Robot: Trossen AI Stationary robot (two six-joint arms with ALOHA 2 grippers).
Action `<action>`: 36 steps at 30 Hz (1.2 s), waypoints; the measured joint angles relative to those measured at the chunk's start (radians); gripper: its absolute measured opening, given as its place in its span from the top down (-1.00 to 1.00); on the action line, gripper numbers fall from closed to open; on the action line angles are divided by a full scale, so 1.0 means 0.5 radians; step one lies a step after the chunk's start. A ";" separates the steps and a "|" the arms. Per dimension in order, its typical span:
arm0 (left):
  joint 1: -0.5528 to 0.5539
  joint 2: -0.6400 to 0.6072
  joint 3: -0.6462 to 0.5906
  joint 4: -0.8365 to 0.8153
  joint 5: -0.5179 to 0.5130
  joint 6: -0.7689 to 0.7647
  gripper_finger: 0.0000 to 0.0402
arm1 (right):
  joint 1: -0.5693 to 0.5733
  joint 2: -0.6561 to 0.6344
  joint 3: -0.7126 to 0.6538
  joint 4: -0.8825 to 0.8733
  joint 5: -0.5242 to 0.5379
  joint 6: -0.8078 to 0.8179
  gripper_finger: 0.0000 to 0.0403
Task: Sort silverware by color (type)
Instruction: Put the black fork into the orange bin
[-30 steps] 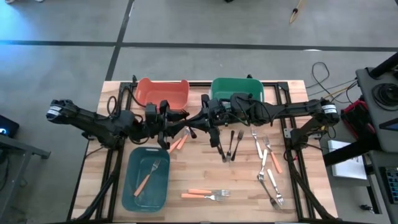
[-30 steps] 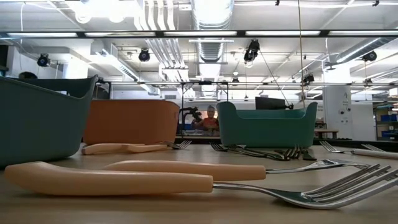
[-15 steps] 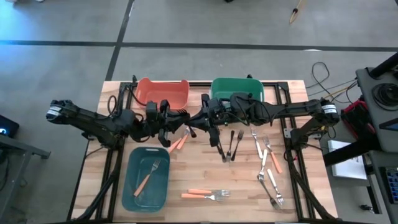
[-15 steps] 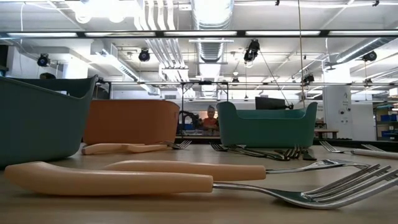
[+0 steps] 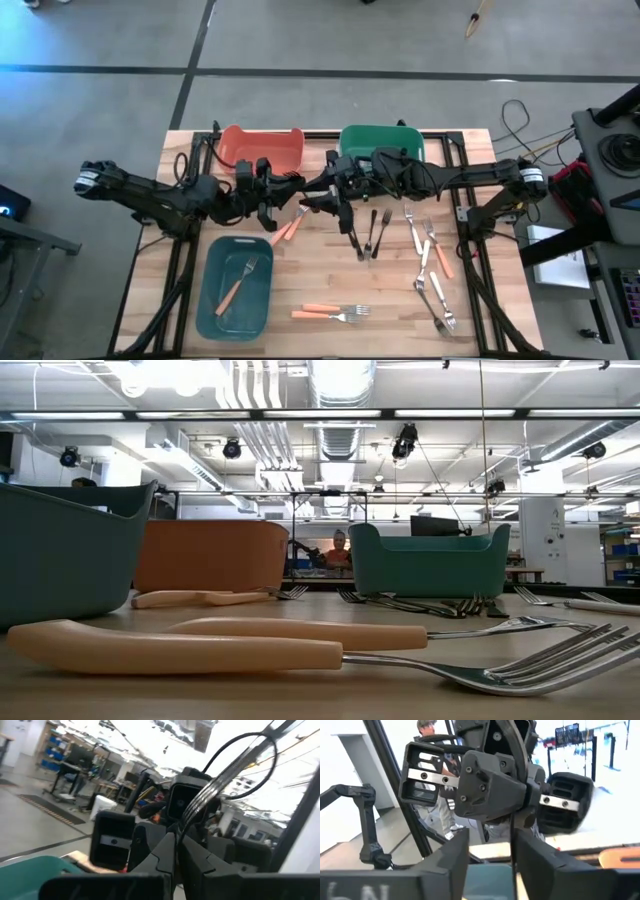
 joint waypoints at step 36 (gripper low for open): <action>1.499 0.334 0.948 -2.945 0.384 0.385 1.00 | -0.152 -0.357 0.002 -1.151 0.378 -0.239 -0.07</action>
